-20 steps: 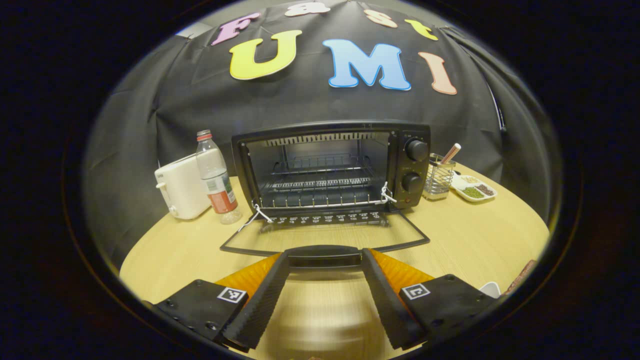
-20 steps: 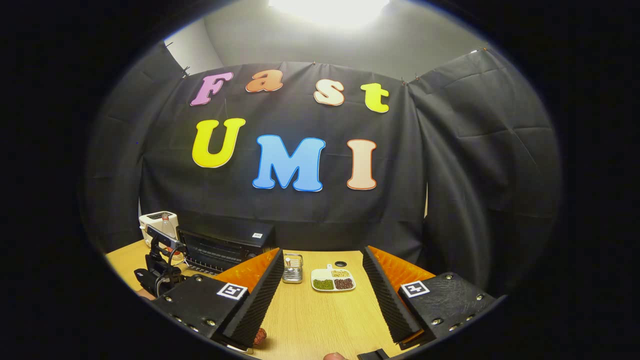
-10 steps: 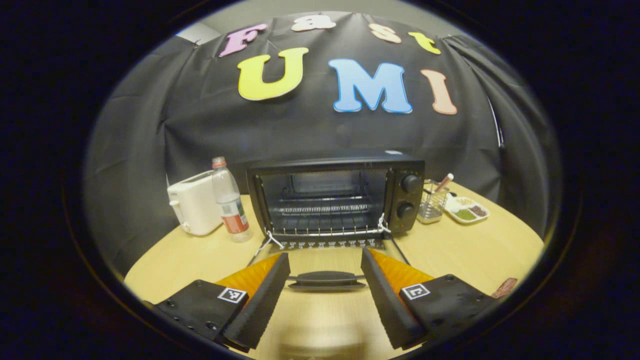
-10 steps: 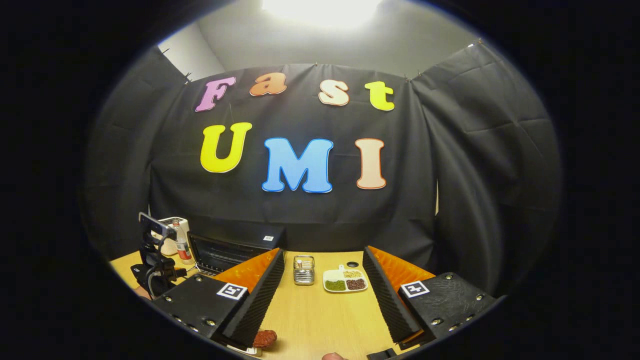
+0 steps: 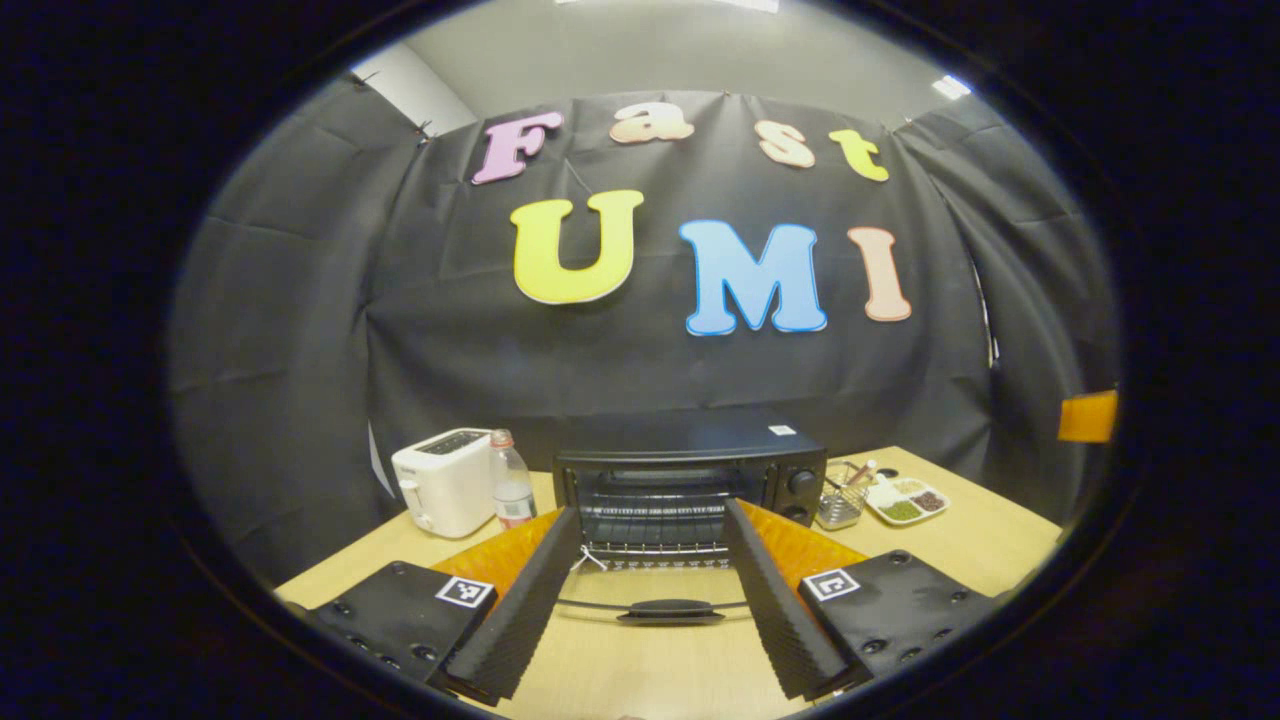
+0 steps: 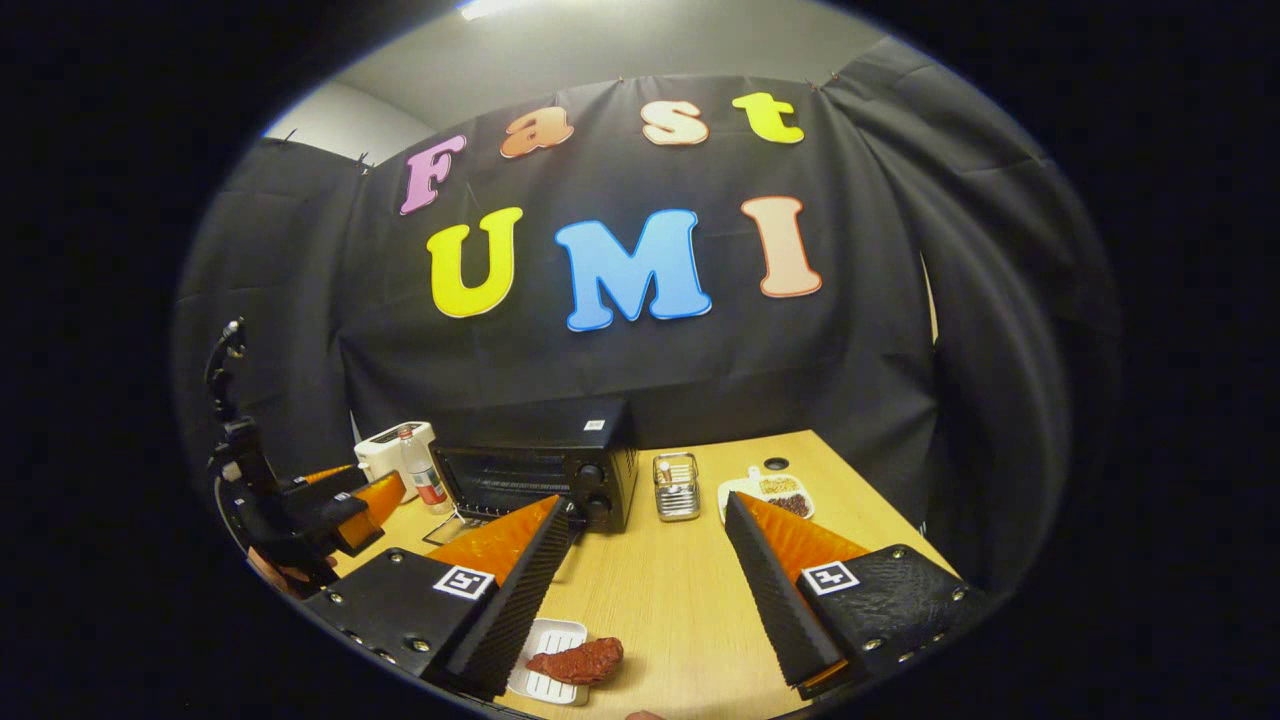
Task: Open the electric oven with the left hand, put the food in, and close the electric oven.
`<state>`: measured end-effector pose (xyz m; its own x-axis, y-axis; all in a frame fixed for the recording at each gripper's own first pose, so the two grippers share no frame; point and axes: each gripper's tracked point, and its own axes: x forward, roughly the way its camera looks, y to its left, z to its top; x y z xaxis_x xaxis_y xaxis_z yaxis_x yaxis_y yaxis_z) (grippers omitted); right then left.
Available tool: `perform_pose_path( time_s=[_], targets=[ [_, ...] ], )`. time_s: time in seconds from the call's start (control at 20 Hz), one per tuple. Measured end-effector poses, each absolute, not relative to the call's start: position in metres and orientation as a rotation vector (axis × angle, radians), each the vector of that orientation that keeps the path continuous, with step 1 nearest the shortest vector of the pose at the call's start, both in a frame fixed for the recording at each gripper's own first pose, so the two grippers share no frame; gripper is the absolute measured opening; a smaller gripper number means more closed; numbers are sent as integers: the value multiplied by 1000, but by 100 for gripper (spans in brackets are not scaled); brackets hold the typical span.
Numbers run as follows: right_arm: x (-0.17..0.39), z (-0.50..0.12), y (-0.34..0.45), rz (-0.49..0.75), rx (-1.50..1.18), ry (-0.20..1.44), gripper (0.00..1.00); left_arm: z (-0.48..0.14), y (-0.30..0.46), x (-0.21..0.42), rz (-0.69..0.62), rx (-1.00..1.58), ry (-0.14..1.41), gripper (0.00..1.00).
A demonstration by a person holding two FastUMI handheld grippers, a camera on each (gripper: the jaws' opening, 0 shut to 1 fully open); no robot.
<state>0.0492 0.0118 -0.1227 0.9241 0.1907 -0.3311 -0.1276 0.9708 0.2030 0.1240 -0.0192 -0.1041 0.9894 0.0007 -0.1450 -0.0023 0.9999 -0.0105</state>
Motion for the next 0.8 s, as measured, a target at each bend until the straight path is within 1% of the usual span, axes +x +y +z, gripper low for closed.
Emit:
perform_pose_path(
  time_s=[0.15, 0.2, 0.25, 0.3, 0.35, 0.5, 0.65, 0.8],
  targets=[
    [46, -145, 20, 197, 242, 430, 97, -78, -5, 105, 29, -17, 102, 100],
    [45, -153, 22, 207, 263, 459, 97, -71, 0, 99, 39, -22, 91, 97],
    [44, -162, 25, 214, 286, 489, 97, -64, 4, 94, 50, -28, 83, 100],
    [43, -170, 27, 220, 311, 521, 97, -61, 8, 88, 59, -29, 77, 97],
    [41, -180, 29, 226, 339, 553, 98, -57, 13, 83, 70, -26, 71, 100],
    [34, -202, 37, 248, 436, 651, 98, -50, 24, 72, 92, -8, 62, 100],
    [32, -228, 40, 240, 513, 728, 97, -46, 34, 65, 112, 1, 58, 100],
    [26, -251, 46, 241, 600, 819, 97, -41, 40, 62, 129, -4, 52, 97]
  ],
)
